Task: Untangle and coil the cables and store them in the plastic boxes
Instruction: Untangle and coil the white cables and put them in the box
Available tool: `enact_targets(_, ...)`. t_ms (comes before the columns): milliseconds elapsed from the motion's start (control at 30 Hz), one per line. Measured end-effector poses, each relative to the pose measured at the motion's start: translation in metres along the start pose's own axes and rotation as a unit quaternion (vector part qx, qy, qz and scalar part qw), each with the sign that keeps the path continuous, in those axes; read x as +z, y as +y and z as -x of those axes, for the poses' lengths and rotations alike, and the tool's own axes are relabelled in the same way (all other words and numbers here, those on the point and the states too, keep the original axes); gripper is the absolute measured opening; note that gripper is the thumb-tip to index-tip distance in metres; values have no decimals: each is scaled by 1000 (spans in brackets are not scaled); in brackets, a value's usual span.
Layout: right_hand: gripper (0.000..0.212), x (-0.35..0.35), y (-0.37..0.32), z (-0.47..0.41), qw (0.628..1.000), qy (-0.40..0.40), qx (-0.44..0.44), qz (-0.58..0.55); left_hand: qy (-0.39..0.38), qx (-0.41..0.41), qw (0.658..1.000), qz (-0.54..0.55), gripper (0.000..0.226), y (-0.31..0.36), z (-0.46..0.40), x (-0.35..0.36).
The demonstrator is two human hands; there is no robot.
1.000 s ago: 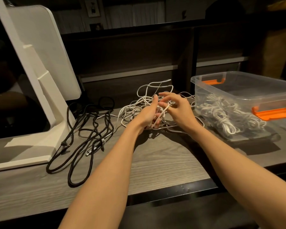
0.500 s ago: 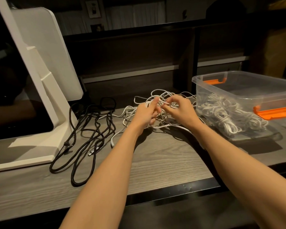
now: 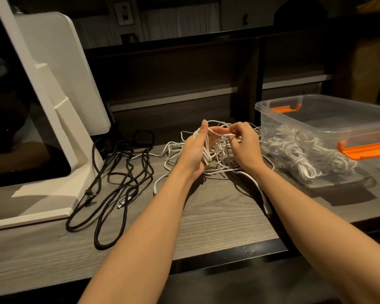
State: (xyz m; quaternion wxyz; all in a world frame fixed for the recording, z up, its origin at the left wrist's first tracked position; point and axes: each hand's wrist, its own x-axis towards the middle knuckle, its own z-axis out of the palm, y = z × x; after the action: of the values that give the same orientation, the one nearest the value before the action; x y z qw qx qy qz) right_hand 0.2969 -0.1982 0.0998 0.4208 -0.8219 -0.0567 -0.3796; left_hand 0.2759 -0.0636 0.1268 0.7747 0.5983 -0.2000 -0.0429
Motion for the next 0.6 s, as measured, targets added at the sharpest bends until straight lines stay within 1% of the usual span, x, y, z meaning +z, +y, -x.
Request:
enact_targets(67, 11, 0, 1, -1, 999, 2, 32, -6, 4, -6, 1000, 24, 48, -1, -1, 0)
enact_targets(133, 14, 3, 1, 0, 997, -17, 64, -35, 23, -21, 998, 63, 51, 1, -2, -1)
enact_targets(200, 17, 5, -1, 1, 988, -37, 106, -110, 40, -37, 993, 102, 53, 2, -4, -2)
enact_targets(267, 16, 6, -5, 3, 974, -48, 131, -179, 39, -51, 988, 140, 51, 4, -5, -1)
enact_targets(333, 13, 7, -9, 3, 966, -37, 137, -215, 37, -64, 981, 181, 53, 5, -6, 0)
enact_targets(400, 13, 8, -11, 4, 959, -8, 138, -245, 24, -75, 975, 209, 59, 5, -6, 3)
enact_targets(500, 15, 8, -13, 5, 958, 34, 121, -257, -9, -99, 964, 245, 62, 6, -8, 3)
enact_targets(600, 26, 7, -8, 4, 965, 19, 104, -240, -36, -153, 949, 275, 62, 6, -11, -5)
